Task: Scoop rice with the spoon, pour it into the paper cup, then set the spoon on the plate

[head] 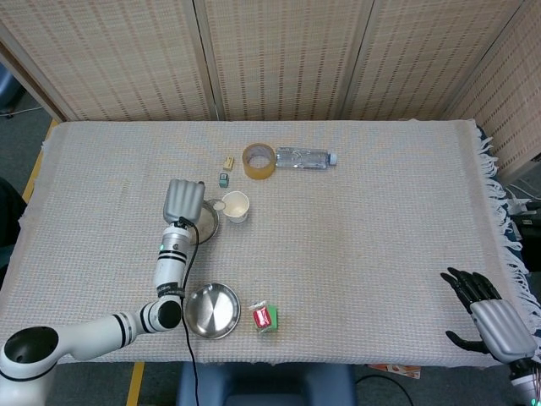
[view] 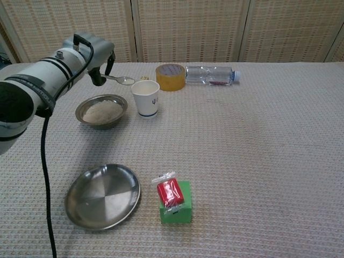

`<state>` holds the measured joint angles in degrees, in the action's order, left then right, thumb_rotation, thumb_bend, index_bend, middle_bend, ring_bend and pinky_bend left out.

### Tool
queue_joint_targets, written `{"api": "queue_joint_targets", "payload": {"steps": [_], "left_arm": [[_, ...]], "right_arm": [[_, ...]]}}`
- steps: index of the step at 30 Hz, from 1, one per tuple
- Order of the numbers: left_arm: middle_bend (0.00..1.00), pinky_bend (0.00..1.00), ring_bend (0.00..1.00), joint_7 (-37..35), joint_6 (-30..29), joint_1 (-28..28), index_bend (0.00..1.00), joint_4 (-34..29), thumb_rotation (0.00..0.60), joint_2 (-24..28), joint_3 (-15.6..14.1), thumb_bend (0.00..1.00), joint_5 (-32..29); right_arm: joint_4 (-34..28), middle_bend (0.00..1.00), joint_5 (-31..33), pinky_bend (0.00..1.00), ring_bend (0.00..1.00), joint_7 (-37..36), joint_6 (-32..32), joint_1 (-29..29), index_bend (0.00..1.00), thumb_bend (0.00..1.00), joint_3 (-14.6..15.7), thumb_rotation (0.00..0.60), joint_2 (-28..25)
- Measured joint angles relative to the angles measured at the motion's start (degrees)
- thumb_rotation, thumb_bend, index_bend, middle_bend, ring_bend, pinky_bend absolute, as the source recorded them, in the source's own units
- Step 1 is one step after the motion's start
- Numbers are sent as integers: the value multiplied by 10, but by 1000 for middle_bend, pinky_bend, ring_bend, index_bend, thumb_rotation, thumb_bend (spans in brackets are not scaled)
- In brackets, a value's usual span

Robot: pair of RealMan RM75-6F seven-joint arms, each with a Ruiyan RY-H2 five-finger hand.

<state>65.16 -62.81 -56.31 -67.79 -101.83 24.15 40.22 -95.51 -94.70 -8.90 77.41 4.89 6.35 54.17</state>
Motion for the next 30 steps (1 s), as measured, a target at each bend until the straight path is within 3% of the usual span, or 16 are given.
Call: {"api": "queue_joint_targets", "payload": {"steps": [14, 20, 30], "left_arm": [[1000, 1000, 1000, 2, 3, -48, 713, 71, 600, -42, -21, 411, -8], [1000, 1000, 1000, -14, -12, -52, 716, 103, 600, -60, -46, 412, 32], [1000, 1000, 1000, -40, -56, -47, 716, 215, 600, -107, -113, 410, 150]], "right_arm": [[6, 0, 13, 0, 0, -19, -6, 4, 0, 119, -6, 600, -6], [3, 0, 28, 0, 0, -8, -3, 0, 0, 118, -10, 600, -7], [-8, 0, 28, 0, 0, 13, 9, -9, 0, 118, -12, 600, -8]]}}
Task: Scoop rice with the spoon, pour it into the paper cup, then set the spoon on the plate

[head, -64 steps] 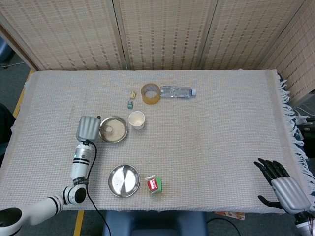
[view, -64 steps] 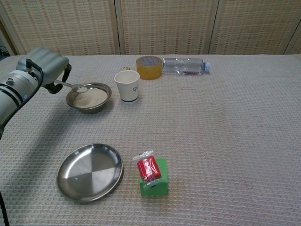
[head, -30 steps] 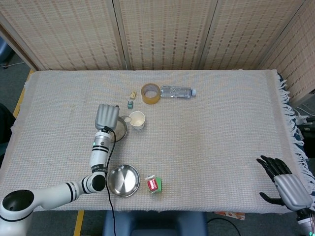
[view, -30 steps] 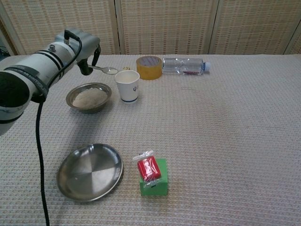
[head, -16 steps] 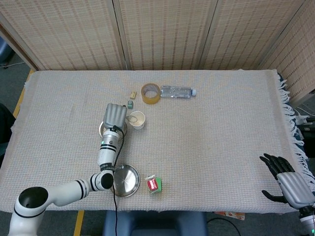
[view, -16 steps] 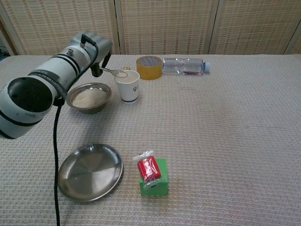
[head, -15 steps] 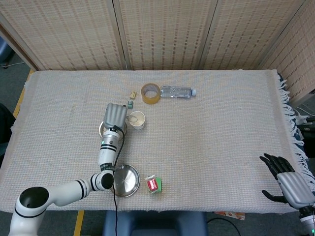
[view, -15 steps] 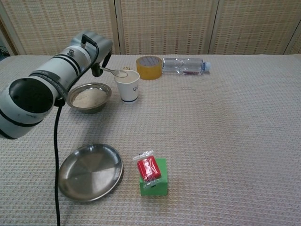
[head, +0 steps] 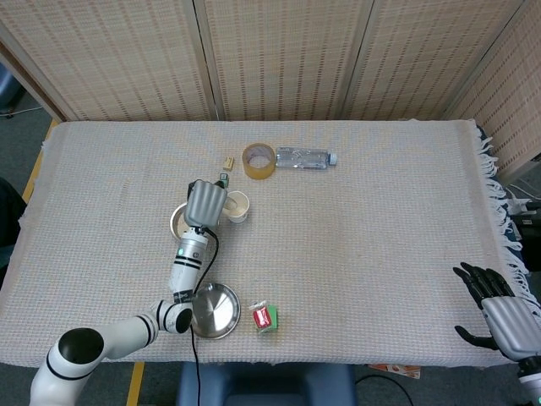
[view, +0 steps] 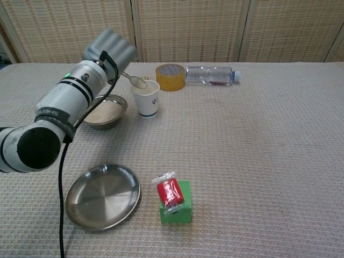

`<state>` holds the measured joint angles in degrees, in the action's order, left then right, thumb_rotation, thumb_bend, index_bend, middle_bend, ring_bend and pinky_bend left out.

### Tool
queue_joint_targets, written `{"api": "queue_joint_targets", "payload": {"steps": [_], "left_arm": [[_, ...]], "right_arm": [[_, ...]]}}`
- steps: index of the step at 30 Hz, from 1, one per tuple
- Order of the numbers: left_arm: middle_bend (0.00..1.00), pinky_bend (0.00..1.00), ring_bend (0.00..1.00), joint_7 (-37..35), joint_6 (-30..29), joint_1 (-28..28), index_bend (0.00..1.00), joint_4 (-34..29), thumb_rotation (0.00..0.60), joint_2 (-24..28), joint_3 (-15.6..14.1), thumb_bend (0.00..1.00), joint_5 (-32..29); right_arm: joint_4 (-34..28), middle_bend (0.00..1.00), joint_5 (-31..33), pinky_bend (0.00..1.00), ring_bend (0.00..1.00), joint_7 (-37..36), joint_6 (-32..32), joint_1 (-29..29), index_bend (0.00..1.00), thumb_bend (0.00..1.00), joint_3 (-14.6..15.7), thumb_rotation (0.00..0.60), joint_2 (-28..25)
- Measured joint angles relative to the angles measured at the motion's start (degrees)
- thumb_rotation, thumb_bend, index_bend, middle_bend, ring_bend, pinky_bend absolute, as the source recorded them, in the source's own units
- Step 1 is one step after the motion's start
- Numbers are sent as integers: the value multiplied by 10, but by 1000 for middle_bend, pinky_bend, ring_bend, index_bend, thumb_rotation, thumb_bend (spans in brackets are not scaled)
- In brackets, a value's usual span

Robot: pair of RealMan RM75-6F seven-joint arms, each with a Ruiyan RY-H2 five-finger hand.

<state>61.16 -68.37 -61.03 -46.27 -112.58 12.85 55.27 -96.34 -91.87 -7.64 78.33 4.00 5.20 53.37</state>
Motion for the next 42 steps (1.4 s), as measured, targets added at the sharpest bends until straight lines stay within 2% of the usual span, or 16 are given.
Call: {"api": "queue_joint_targets", "payload": {"steps": [11, 24, 31, 42], "left_arm": [[1000, 1000, 1000, -31, -18, 7, 716, 146, 600, -63, -43, 410, 94], [1000, 1000, 1000, -109, -34, 20, 716, 299, 600, -118, -90, 413, 203], [1000, 1000, 1000, -136, -51, 20, 716, 353, 600, -134, -107, 409, 246], [1000, 1000, 1000, -144, -35, 8, 716, 394, 600, -133, -108, 412, 270]], "right_arm": [[-2, 0, -14, 0, 0, -1, 15, -8, 0, 119, 3, 600, -4], [-5, 0, -19, 0, 0, 4, 19, -11, 0, 119, 4, 600, -5], [-7, 0, -20, 0, 0, 6, 20, -13, 0, 119, 5, 600, -7], [-12, 0, -26, 0, 0, 8, 23, -16, 0, 118, 8, 600, -12]]}}
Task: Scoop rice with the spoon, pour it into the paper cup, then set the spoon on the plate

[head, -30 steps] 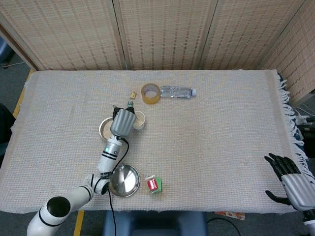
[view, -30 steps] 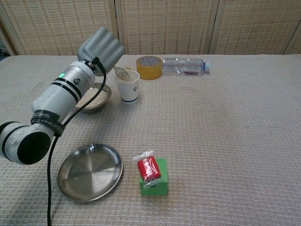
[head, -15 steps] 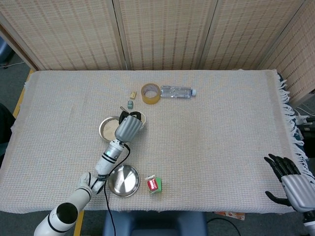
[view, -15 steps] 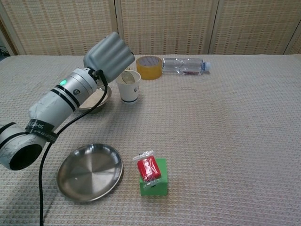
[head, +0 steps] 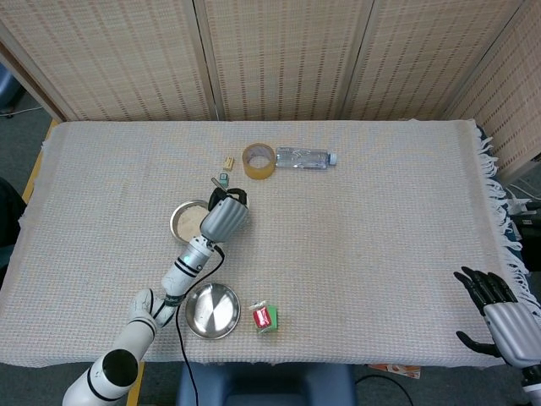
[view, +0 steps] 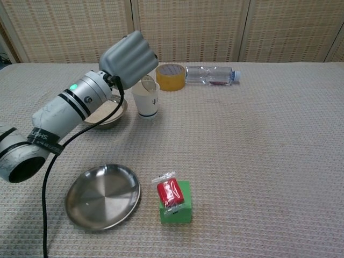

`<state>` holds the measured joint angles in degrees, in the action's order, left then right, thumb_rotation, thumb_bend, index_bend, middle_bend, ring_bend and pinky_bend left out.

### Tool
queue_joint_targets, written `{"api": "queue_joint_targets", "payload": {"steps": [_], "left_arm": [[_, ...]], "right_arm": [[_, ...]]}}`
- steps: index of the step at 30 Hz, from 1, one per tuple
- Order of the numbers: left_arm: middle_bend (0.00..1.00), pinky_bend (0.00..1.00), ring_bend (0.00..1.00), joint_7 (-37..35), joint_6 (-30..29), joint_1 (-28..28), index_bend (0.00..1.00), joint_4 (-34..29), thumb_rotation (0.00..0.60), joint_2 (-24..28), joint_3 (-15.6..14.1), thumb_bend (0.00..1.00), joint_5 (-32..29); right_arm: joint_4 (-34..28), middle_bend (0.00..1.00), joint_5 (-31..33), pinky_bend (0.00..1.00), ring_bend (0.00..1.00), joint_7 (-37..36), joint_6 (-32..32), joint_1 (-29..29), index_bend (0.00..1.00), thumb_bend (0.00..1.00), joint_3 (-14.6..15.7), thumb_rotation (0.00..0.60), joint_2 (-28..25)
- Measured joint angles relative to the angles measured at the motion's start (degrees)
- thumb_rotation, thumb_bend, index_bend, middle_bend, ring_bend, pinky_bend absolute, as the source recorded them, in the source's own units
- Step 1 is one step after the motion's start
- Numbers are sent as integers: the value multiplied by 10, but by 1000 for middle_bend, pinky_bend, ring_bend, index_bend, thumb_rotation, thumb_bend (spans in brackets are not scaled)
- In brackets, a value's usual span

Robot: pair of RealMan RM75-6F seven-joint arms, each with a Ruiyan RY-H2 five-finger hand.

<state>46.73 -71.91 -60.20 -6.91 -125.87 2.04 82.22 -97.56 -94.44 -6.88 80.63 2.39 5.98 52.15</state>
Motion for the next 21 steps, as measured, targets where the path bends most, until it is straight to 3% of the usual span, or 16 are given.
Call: {"api": "queue_joint_targets", "payload": {"steps": [10, 21], "left_arm": [[1000, 1000, 1000, -15, 29, -6, 716, 16, 600, 18, 5, 410, 6], [1000, 1000, 1000, 21, 36, 1, 716, 23, 600, 32, -33, 409, 52]], "right_arm": [[-3, 0, -5, 0, 0, 3, 4, -3, 0, 118, 2, 600, -1], [-7, 0, -1, 0, 0, 5, -3, -2, 0, 118, 2, 600, -5]]}}
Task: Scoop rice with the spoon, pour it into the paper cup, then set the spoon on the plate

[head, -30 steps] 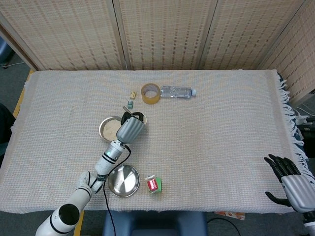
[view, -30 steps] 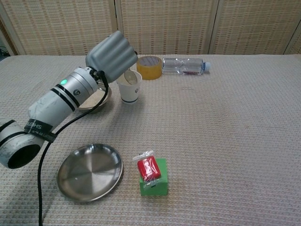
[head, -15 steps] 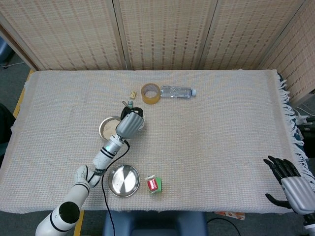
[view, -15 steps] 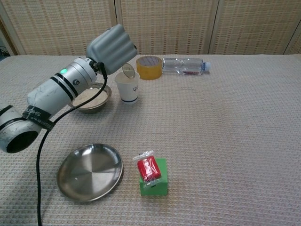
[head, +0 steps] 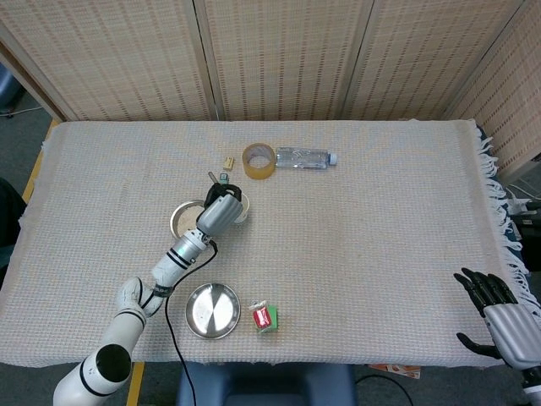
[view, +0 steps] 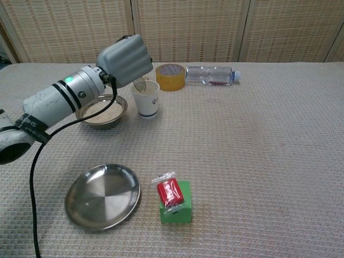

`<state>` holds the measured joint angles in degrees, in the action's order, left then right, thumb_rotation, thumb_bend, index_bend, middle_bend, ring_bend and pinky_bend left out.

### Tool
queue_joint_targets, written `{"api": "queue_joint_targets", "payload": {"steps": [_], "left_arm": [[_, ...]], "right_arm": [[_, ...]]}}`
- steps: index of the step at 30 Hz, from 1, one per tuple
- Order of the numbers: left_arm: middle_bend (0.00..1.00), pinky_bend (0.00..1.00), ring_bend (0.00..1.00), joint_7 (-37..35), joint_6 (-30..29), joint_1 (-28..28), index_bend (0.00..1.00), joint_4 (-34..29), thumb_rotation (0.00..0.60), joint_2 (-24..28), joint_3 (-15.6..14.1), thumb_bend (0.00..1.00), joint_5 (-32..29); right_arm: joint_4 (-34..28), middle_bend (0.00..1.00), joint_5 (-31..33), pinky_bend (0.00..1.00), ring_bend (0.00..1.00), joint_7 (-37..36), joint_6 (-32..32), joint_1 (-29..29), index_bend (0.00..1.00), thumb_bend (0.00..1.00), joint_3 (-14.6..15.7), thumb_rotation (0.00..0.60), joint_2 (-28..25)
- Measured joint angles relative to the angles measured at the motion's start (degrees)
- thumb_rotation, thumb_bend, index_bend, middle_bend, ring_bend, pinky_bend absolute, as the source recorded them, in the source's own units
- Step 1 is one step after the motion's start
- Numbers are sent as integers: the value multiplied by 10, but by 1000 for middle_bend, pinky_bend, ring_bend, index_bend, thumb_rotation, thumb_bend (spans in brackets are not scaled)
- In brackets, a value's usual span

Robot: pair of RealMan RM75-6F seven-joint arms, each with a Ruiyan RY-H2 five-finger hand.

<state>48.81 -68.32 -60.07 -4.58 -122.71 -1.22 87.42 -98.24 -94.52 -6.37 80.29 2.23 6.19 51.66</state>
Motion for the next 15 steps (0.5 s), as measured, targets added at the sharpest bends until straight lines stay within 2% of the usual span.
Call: {"api": "queue_joint_targets", "payload": {"steps": [15], "left_arm": [[1000, 1000, 1000, 27, 7, 6, 712, 6, 600, 15, -10, 412, 17]], "right_arm": [[-2, 0, -7, 0, 0, 1, -2, 0, 0, 120, 3, 600, -1]]}}
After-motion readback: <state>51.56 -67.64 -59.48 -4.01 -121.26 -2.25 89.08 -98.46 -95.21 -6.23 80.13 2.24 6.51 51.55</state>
